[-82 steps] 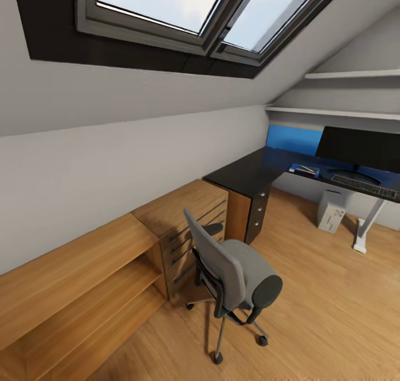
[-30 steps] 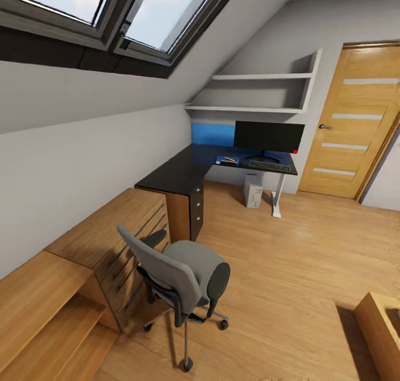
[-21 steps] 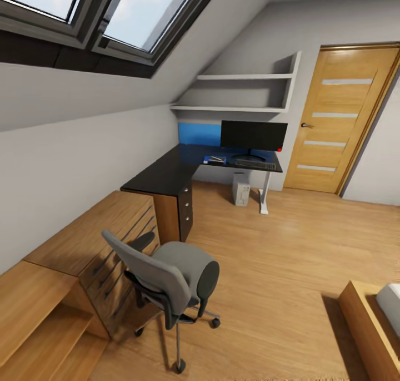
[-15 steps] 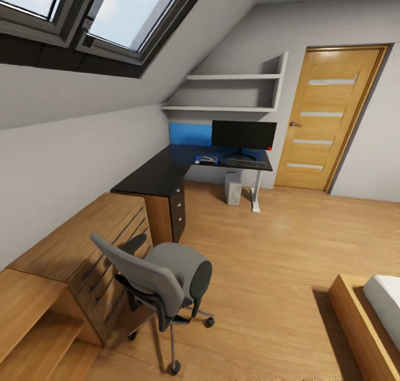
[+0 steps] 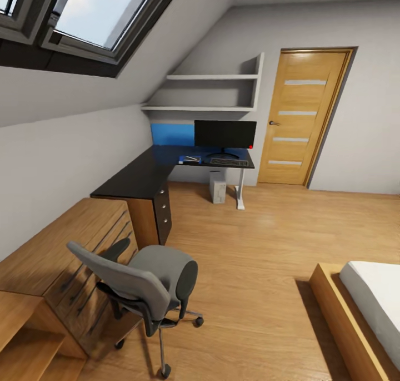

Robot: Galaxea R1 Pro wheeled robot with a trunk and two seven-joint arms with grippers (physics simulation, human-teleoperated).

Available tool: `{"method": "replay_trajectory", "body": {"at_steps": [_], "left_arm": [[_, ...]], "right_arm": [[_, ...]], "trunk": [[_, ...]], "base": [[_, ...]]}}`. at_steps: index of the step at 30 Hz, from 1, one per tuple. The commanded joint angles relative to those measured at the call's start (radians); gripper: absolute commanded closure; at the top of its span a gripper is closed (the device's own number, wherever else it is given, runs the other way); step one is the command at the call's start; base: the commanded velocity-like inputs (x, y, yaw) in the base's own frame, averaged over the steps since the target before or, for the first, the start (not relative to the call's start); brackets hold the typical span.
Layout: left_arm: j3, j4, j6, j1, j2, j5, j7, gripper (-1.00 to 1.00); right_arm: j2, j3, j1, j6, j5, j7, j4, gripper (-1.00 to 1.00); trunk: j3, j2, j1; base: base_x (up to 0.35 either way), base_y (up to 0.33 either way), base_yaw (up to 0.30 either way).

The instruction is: In the bedroom, organize the workspace by keeping the computer under the desk, ensuring the monitor is on the desk, placing the keyboard on the desk next to the monitor, placing the mouse on the desk next to the keyboard, moving the folder from the swivel chair onto the desk next to the mouse, stacking the notebook on top of the folder with the pen on top of the notebook, and positioning the swivel chair next to the desk.

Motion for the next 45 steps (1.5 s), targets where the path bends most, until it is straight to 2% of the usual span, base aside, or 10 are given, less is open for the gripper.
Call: {"method": "replay_trajectory", "body": {"at_steps": [1, 22, 39, 45], "left_arm": [[-0.001, 0.000, -0.003, -0.001, 0.000, 0.000, 0.002, -1.00], [-0.001, 0.000, -0.003, -0.001, 0.000, -0.001, 0.002, -1.00], [-0.001, 0.000, -0.002, -0.001, 0.000, 0.000, 0.002, -1.00], [-0.001, 0.000, -0.002, -0.001, 0.000, 0.001, 0.002, -1.00]], "right_arm": [[0.000, 0.002, -0.001, -0.002, 0.006, -0.008, 0.002, -1.00], [0.002, 0.002, -0.001, -0.001, 0.006, -0.008, 0.002, -1.00], [0.002, 0.002, -0.001, 0.001, 0.006, -0.008, 0.003, -1.00], [0.002, 0.002, -0.001, 0.001, 0.006, -0.008, 0.002, -1.00]], "trunk": [[-0.002, -0.002, 0.001], [-0.002, -0.002, 0.001], [-0.002, -0.002, 0.001], [-0.002, -0.002, 0.001]], "base": [[0.000, 0.000, -0.050], [0.000, 0.064, -0.013], [0.000, 0.021, -0.211], [0.000, 0.040, -0.073]]}}
